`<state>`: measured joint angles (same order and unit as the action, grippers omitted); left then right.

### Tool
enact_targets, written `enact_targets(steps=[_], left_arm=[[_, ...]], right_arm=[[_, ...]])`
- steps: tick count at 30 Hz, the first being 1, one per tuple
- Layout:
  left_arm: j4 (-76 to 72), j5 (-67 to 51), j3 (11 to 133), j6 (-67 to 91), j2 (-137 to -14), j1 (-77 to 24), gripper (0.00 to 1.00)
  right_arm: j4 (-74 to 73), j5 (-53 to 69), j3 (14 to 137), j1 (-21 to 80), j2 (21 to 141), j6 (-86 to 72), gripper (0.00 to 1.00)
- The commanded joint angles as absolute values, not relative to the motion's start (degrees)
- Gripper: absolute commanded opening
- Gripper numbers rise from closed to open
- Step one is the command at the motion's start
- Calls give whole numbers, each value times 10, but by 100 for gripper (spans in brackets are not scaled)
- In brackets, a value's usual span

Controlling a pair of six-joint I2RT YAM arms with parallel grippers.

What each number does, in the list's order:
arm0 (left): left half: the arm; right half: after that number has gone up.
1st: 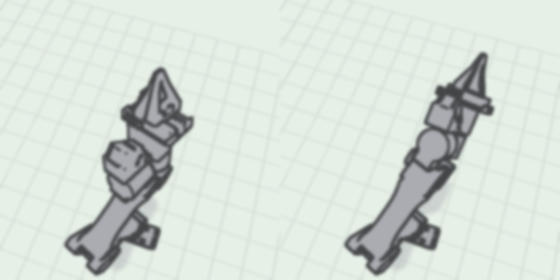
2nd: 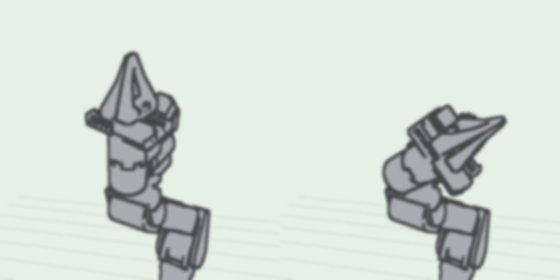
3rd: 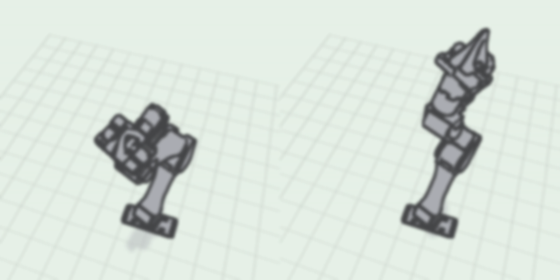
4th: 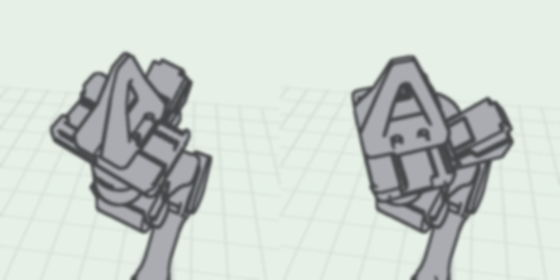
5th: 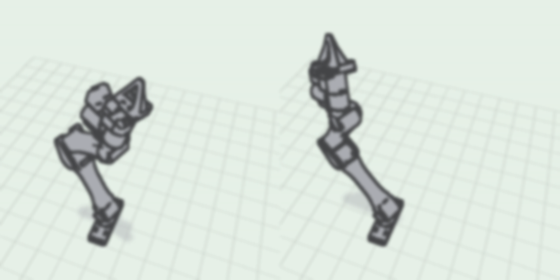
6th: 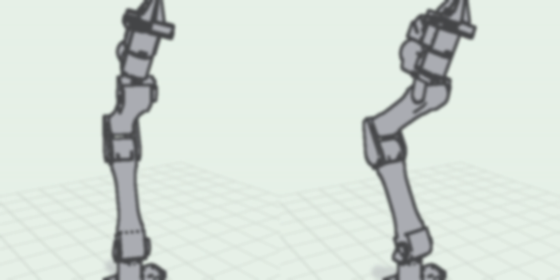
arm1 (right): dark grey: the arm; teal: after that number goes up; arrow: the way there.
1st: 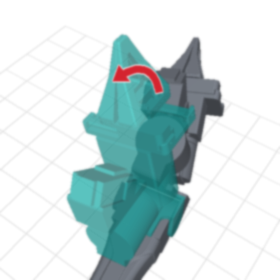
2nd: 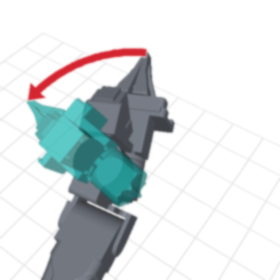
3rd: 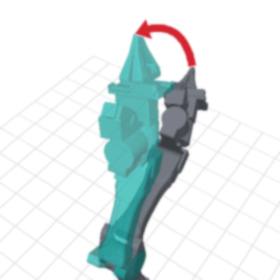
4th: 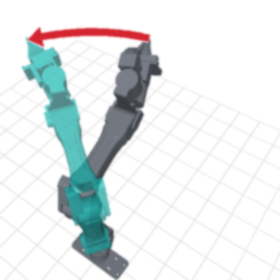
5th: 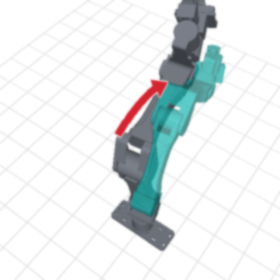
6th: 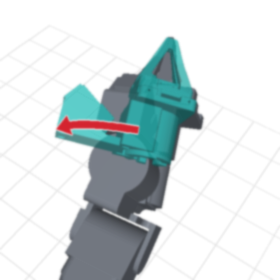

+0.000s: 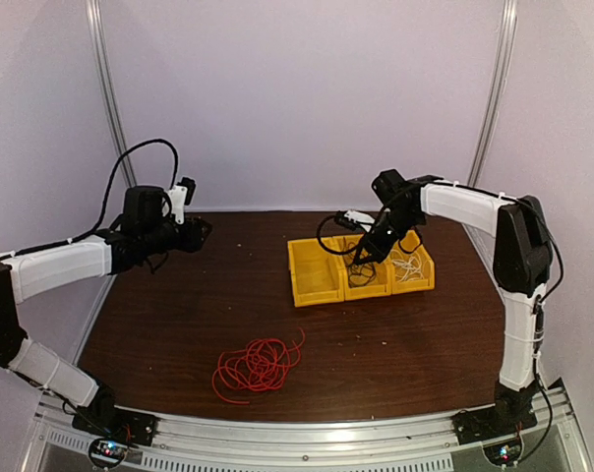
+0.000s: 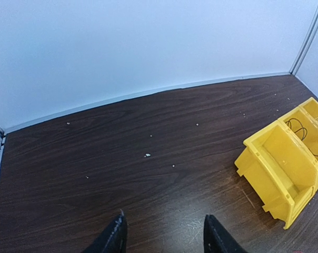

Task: Untangle the cables
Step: Place the untangled cable in the bin.

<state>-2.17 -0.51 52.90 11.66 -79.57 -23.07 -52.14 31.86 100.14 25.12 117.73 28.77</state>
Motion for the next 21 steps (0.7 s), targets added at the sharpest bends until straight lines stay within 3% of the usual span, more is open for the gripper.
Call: enact_targets(steps=[1, 14, 21], left_arm=[[-58, 11, 522, 107, -796, -229, 50], [-53, 22, 534, 101, -808, -229, 50], [-34, -22, 543, 75, -807, -229, 53]], right_arm=[[-495, 270, 1049, 241, 1229, 261, 0], [-457, 191, 1066, 240, 1278, 241, 0], [-450, 196, 1027, 241, 1213, 241, 31]])
